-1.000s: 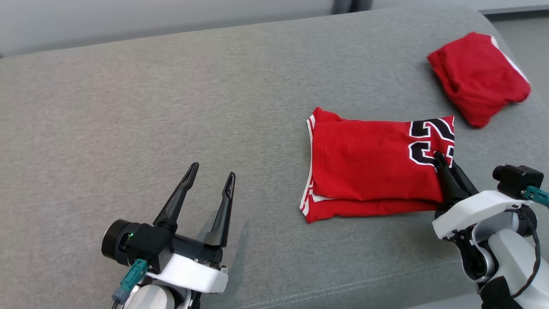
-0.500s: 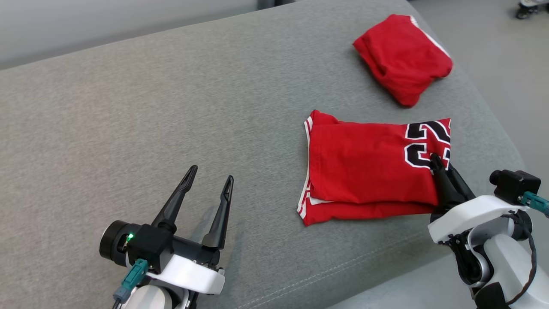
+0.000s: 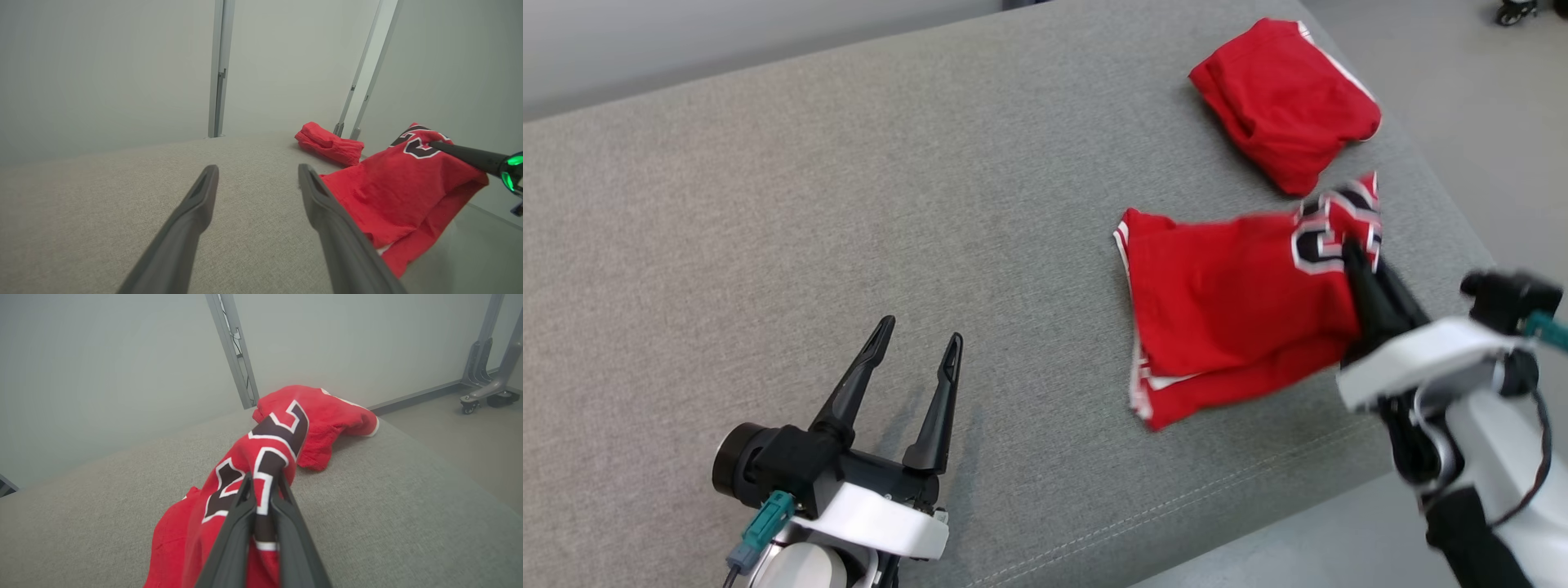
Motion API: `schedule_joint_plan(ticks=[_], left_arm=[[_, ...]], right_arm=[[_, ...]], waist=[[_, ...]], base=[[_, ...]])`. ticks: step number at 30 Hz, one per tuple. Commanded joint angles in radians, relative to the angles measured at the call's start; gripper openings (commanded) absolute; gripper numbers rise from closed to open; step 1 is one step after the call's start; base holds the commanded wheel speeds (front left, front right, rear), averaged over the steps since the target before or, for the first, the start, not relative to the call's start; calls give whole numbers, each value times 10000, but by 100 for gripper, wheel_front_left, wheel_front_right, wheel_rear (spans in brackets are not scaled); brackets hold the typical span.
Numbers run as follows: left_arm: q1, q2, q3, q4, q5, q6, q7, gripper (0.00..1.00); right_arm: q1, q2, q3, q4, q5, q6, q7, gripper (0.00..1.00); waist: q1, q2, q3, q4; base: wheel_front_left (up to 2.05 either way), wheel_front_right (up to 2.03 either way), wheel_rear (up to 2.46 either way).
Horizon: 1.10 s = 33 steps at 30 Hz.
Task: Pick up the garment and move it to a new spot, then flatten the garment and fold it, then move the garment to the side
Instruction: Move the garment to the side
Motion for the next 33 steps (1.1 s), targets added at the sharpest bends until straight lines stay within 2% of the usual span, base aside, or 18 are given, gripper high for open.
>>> schedule_joint_plan(ticks=[1,5,12,20,29,33], left_arm=[[-315,21,341,-254,55,43,-59,100],[-464,21,424,-248,160,0,-59,100],[-662,57,473,-327,409,-56,-59,100],[-965,185,573,-568,627,-73,-59,100],[-1188,419,597,-727,834,-46,-59,100],[-1338,550,551,-847,937,-31,4,100]], right_arm=[[-569,-132,139,-351,-62,0,-147,0],[-1567,-126,331,-480,118,0,-147,0],[-3686,-488,1543,167,182,0,14,0],[-5601,-1400,2266,1249,367,0,198,0],[-6591,-2607,2622,2208,704,0,141,0],[-7016,-2821,2623,2676,826,0,21,0]], waist=[[0,-1,149,120],[0,-1,420,340],[0,-1,1032,696],[0,-1,1870,922],[0,-1,2692,834],[0,-1,3059,761]], base=[[0,0,0],[0,0,0],[0,0,0],[0,0,0],[0,0,0],[0,0,0]])
